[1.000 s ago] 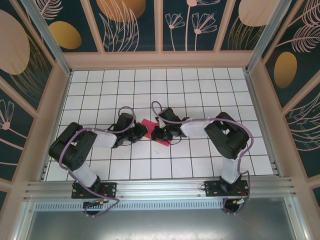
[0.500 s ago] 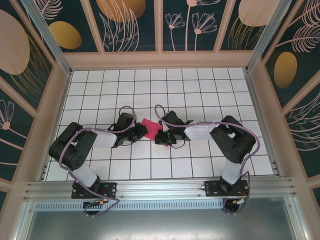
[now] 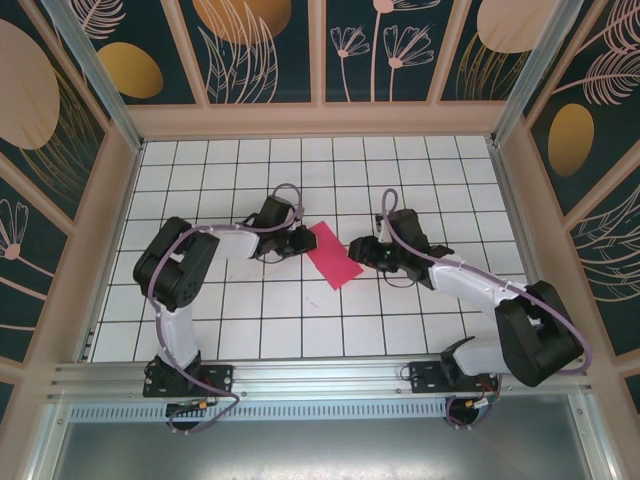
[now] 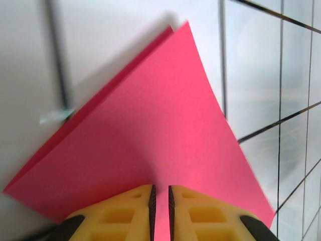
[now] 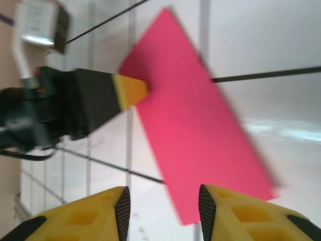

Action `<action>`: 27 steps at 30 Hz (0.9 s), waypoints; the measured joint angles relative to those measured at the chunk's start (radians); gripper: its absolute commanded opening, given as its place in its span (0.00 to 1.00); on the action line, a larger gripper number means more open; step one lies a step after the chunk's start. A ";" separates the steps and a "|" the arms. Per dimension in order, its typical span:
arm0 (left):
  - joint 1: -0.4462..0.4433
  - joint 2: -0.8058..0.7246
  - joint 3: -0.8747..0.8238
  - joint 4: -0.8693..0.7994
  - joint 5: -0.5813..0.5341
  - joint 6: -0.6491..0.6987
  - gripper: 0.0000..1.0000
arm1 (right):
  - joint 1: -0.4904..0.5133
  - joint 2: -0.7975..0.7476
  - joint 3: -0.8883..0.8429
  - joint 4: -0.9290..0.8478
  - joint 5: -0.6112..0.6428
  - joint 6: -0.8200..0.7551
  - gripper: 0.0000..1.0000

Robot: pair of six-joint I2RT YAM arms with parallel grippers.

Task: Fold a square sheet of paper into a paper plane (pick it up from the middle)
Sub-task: Rotate the paper at the center of the table.

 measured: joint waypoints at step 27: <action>-0.527 -0.166 0.178 -0.494 -0.684 0.276 0.71 | -0.250 0.084 -0.055 0.034 -0.217 -0.071 0.45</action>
